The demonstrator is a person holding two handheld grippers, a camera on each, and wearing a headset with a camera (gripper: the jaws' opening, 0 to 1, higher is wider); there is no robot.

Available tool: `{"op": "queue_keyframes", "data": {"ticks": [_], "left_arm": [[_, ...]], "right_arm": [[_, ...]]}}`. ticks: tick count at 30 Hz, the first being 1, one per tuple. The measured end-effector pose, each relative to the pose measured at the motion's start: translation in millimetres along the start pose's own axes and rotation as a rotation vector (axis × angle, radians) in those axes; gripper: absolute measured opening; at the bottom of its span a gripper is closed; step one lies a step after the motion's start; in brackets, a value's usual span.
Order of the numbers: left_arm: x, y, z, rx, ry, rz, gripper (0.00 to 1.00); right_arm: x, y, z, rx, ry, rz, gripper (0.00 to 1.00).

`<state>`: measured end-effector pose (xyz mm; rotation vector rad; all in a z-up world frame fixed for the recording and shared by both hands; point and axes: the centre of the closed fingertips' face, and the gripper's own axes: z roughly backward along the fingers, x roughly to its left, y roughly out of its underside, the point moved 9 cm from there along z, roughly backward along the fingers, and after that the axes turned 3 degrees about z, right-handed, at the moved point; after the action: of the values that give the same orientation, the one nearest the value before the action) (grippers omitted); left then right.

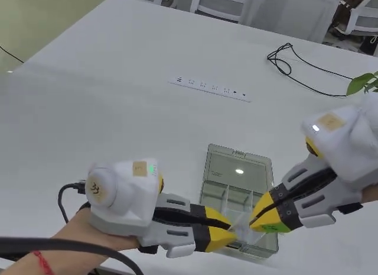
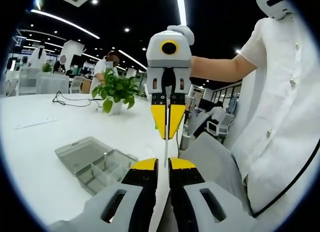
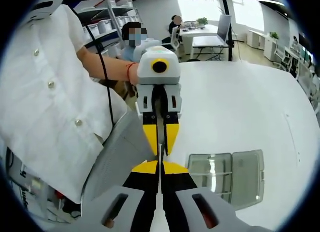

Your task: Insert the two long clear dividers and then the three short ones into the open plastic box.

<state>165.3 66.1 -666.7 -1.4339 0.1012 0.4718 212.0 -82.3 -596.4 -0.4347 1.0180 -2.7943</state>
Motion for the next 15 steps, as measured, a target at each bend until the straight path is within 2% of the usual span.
{"op": "queue_keyframes", "data": {"ticks": [6, 11, 15], "left_arm": [[6.6, 6.0, 12.1, 0.008, -0.061, 0.018, 0.16], [10.0, 10.1, 19.7, 0.015, -0.103, 0.026, 0.21], [13.3, 13.4, 24.7, 0.018, -0.141, 0.031, 0.32]], "right_arm": [[-8.0, 0.1, 6.6, -0.013, 0.05, -0.011, 0.03], [-21.6, 0.7, 8.5, -0.013, 0.133, -0.024, 0.03], [-32.7, 1.4, 6.3, -0.005, 0.186, -0.024, 0.03]]}}
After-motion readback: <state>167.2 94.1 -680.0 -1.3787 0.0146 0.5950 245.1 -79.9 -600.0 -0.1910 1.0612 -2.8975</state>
